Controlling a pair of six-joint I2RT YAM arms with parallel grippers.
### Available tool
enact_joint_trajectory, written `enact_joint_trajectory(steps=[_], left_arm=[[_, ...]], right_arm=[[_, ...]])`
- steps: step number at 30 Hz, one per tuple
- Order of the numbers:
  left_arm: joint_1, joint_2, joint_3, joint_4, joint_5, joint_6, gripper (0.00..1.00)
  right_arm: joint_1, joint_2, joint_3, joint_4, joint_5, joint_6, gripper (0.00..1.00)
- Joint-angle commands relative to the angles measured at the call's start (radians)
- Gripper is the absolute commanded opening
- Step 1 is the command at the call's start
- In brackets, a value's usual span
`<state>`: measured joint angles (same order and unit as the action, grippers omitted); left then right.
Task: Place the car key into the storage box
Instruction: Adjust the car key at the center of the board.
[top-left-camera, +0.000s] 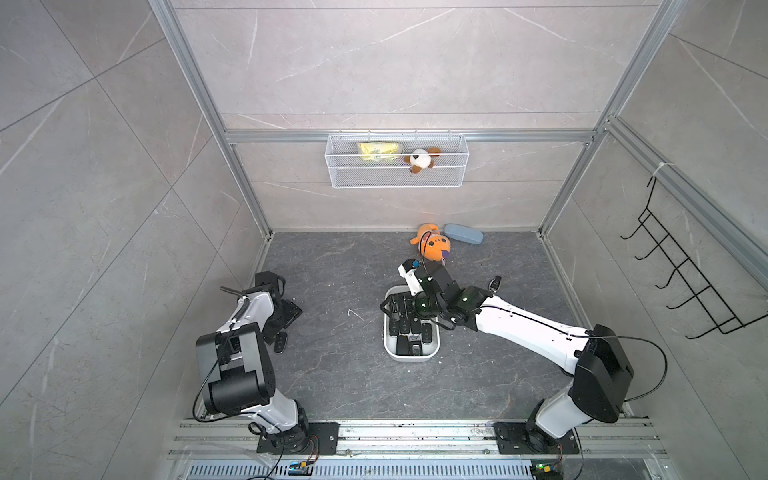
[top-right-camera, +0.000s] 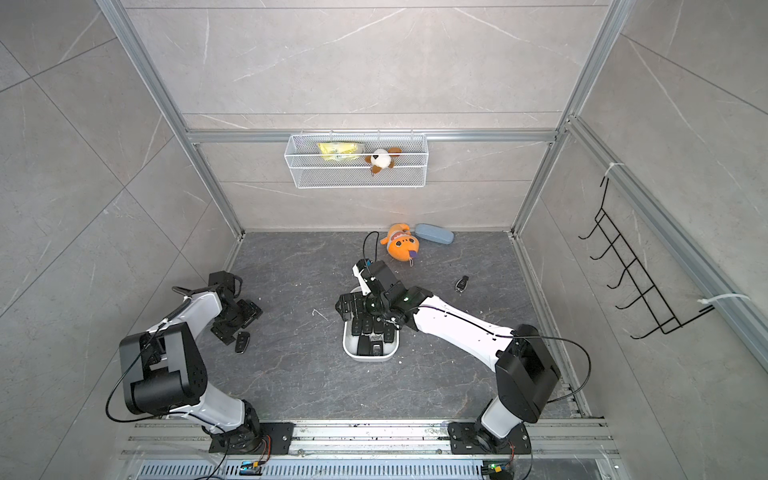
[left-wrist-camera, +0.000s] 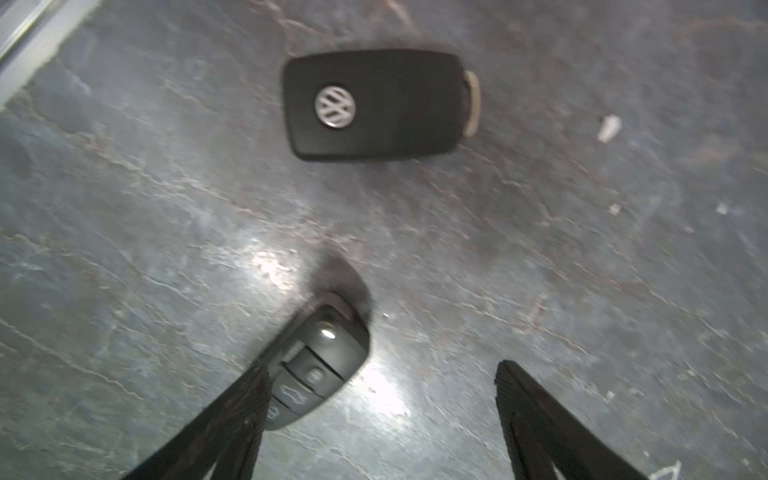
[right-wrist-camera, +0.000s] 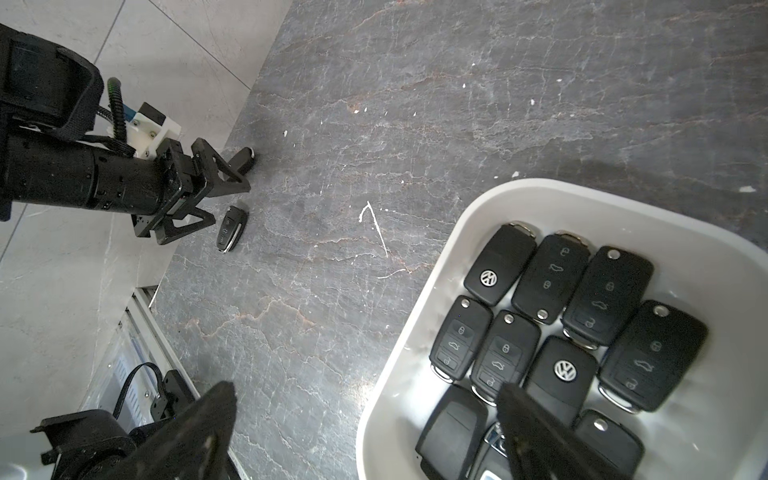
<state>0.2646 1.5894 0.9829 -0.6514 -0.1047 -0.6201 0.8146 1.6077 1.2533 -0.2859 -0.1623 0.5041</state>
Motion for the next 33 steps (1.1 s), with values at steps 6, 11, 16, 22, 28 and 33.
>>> enact_joint_trajectory(steps=[6,11,16,22,28,33], left_arm=[[0.044,0.092,0.051,0.003,0.0,0.115,0.86],[0.047,0.128,0.065,0.023,0.014,0.145,0.87],[0.024,0.13,0.03,0.062,0.135,0.079,0.86],[-0.097,0.13,0.042,0.063,0.136,0.029,0.86],[-0.16,0.147,0.091,0.063,0.162,0.0,0.86],[-0.179,0.158,0.127,0.035,0.166,0.007,0.86]], right_arm=[[-0.019,-0.016,-0.006,0.011,-0.001,-0.007,1.0],[-0.028,-0.003,0.0,0.012,-0.01,-0.006,0.99],[-0.036,0.01,0.004,0.023,-0.019,-0.002,1.0],[-0.042,0.03,0.016,0.031,-0.038,-0.001,1.0],[-0.046,0.038,0.02,0.033,-0.044,0.0,1.0],[-0.05,0.037,0.017,0.031,-0.045,0.002,1.0]])
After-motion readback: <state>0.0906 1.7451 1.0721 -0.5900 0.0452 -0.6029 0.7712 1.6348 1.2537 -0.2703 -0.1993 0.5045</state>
